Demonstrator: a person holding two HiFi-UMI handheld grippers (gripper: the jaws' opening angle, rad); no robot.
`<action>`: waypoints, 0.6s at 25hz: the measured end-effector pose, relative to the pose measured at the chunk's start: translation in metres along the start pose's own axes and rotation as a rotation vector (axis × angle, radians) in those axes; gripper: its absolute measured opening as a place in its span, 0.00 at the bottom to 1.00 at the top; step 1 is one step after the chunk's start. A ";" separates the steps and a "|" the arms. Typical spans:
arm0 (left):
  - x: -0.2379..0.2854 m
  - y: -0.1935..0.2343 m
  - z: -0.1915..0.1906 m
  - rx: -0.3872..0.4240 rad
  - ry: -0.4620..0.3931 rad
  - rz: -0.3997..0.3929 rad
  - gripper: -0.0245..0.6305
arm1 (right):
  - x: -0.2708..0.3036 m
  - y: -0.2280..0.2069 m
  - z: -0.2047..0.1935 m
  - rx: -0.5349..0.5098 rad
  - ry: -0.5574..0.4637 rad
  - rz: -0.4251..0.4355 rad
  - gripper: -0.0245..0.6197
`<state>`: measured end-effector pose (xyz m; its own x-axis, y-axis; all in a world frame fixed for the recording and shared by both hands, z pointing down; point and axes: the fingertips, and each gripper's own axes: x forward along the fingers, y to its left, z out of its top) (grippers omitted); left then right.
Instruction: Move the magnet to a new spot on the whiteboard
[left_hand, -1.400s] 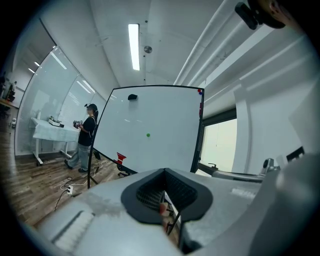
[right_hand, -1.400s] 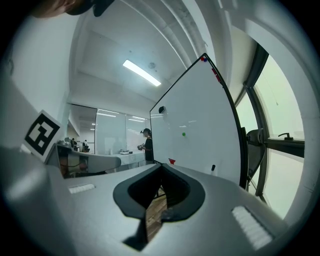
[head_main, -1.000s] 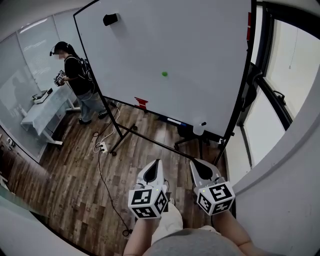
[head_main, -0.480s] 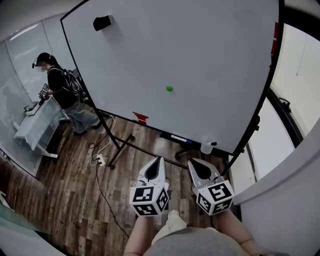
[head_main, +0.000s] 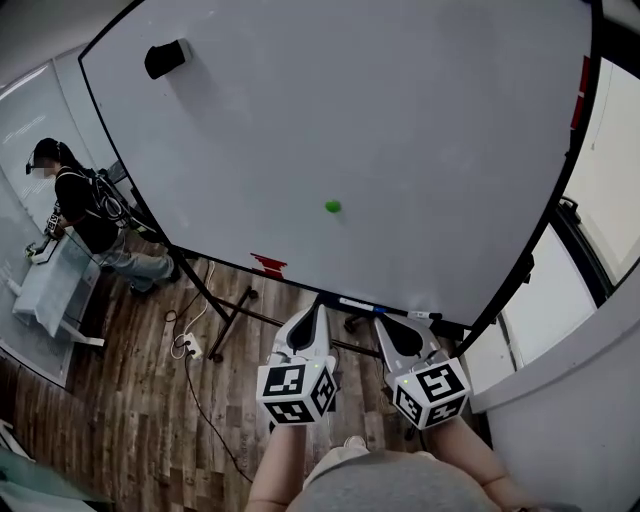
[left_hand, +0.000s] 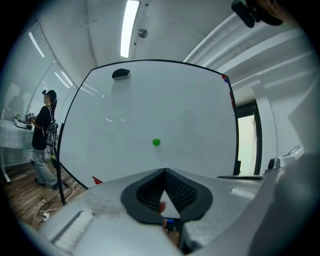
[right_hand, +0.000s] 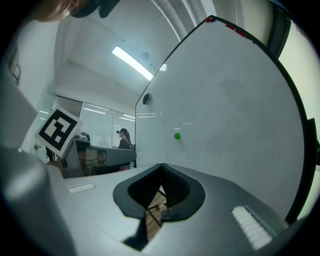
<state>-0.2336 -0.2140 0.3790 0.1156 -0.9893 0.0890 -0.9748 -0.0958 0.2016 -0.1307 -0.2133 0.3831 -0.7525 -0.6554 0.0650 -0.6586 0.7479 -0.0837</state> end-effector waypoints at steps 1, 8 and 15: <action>0.008 0.003 0.002 0.001 0.000 -0.008 0.04 | 0.006 -0.004 0.000 0.000 0.001 -0.007 0.02; 0.056 0.019 0.011 0.011 -0.001 -0.050 0.04 | 0.043 -0.027 0.002 0.002 0.002 -0.041 0.02; 0.098 0.041 0.031 0.025 -0.014 -0.096 0.04 | 0.081 -0.036 0.004 0.004 0.007 -0.074 0.02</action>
<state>-0.2686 -0.3185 0.3653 0.2062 -0.9768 0.0572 -0.9638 -0.1926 0.1846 -0.1686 -0.2936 0.3878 -0.7016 -0.7083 0.0784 -0.7126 0.6967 -0.0823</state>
